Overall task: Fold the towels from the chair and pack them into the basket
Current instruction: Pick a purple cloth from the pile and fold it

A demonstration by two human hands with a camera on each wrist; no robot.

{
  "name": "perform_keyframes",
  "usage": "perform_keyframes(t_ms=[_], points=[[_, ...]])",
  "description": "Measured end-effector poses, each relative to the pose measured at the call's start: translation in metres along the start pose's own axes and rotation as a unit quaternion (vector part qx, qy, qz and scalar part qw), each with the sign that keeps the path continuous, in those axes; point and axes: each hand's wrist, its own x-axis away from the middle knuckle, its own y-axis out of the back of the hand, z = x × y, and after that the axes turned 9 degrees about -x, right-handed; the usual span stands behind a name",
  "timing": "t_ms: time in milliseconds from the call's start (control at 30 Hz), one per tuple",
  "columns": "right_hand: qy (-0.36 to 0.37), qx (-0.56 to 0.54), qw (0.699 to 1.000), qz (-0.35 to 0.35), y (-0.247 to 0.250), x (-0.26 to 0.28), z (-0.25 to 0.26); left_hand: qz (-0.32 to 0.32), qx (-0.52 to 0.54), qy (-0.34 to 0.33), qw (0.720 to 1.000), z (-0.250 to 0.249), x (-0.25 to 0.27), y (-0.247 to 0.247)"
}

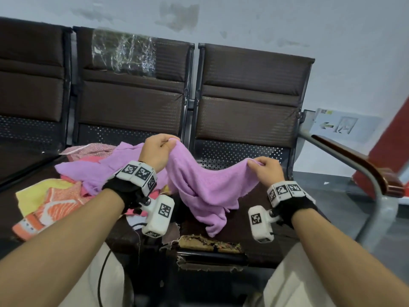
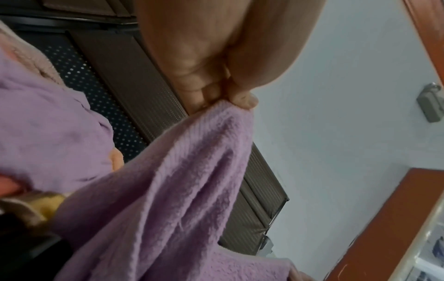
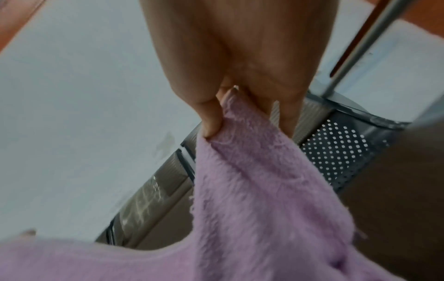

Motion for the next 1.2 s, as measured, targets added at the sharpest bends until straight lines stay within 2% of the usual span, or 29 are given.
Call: perform_keyframes(t_ms=[133, 267, 367, 467, 567, 667, 833, 933, 1067, 1133, 1200], points=[[0.016, -0.103, 0.991, -0.083, 0.013, -0.006, 0.04, -0.01, 0.077, 0.014, 0.997, -0.026, -0.006, 0.004], [0.051, -0.137, 0.977, -0.157, 0.043, -0.007, 0.079, -0.079, 0.151, 0.044, 0.984, -0.047, -0.021, 0.026], [0.068, -0.153, 0.961, -0.219, 0.064, -0.01, 0.095, -0.148, 0.132, 0.077, 0.977, -0.046, -0.037, 0.052], [0.075, -0.168, 0.949, -0.256, 0.07, -0.01, 0.092, -0.181, 0.088, 0.06, 0.978, -0.034, -0.044, 0.061], [0.027, -0.162, 0.957, -0.24, 0.058, -0.009, 0.07, -0.179, 0.024, 0.061, 0.982, -0.017, -0.04, 0.047], [-0.038, -0.154, 0.96, -0.229, 0.039, -0.015, 0.04, -0.158, 0.004, 0.092, 0.983, 0.005, -0.042, 0.024], [-0.103, -0.165, 0.959, -0.207, 0.02, -0.036, 0.012, -0.113, 0.009, 0.1, 0.989, 0.022, -0.051, 0.004], [-0.139, -0.227, 0.948, -0.172, 0.003, -0.043, -0.006, -0.076, 0.054, 0.102, 0.99, 0.026, -0.053, -0.013], [-0.112, -0.287, 0.945, -0.106, -0.014, -0.047, -0.017, -0.017, 0.079, 0.09, 0.993, 0.032, -0.049, -0.036], [-0.085, -0.349, 0.932, -0.049, -0.014, -0.046, -0.007, 0.0, 0.068, 0.079, 0.995, 0.029, -0.048, -0.04], [-0.063, -0.403, 0.912, 0.039, -0.013, -0.041, 0.006, 0.011, 0.079, 0.078, 0.994, 0.022, -0.045, -0.04]])
